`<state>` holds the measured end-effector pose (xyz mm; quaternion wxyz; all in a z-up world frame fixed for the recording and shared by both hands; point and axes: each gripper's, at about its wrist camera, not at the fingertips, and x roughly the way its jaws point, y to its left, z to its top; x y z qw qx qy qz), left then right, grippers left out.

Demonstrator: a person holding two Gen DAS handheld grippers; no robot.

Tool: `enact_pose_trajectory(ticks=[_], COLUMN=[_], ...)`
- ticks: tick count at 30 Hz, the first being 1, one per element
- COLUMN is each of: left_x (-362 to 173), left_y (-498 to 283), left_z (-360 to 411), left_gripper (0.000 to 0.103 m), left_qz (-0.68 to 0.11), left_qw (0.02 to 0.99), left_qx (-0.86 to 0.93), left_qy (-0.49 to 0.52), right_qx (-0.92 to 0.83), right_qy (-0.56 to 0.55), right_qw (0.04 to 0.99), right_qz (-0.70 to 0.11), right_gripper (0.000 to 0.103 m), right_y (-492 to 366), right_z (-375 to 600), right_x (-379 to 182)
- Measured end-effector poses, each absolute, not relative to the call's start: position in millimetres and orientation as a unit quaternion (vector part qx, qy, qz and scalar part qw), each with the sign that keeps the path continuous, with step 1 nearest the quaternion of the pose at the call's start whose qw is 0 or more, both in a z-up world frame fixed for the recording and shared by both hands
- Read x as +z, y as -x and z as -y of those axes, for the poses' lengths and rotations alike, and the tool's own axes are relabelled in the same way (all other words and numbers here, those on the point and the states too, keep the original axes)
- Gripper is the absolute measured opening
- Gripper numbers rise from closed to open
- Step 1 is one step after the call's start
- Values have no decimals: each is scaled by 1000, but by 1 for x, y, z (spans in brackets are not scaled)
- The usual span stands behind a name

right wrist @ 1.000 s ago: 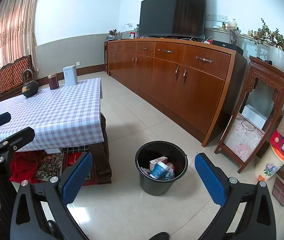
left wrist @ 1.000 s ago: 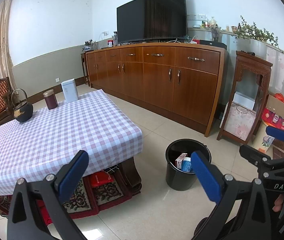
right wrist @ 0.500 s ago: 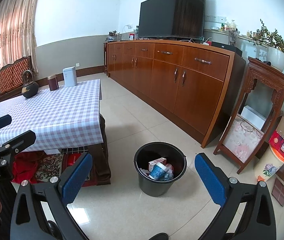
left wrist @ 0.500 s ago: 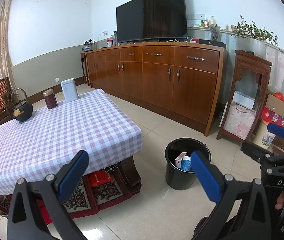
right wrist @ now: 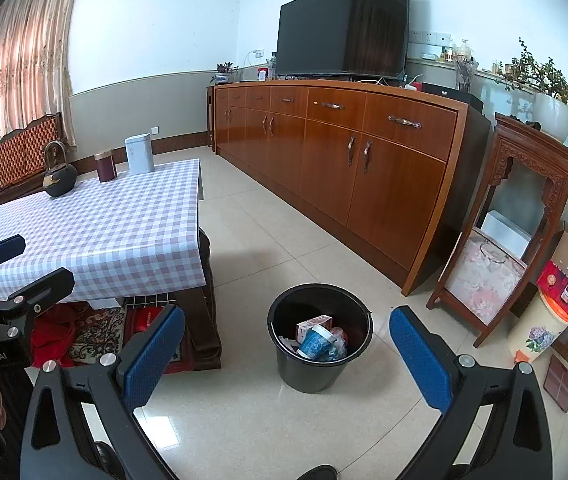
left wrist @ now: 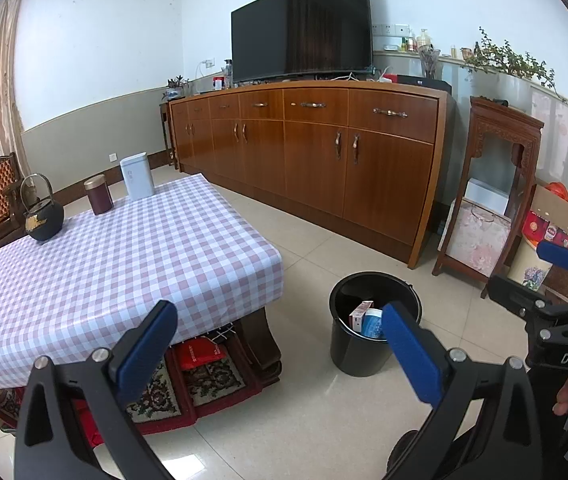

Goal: Collect trash

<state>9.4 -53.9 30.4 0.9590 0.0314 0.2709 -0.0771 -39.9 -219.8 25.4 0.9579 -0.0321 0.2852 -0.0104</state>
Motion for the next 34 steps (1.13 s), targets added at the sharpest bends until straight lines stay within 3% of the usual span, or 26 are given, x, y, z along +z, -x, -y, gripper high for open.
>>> enact_pose_trajectory(ticks=[34], left_x=[31], left_y=[-7], left_z=[47], left_gripper=[102], left_qz=[-260], left_qw=[962], left_qx=[-85], left_qy=[-24], right_qx=[-10], right_qy=[34], right_qw=[958], right_qz=[-285], right_gripper=[103], right_y=[38], right_z=[221], right_x=[25])
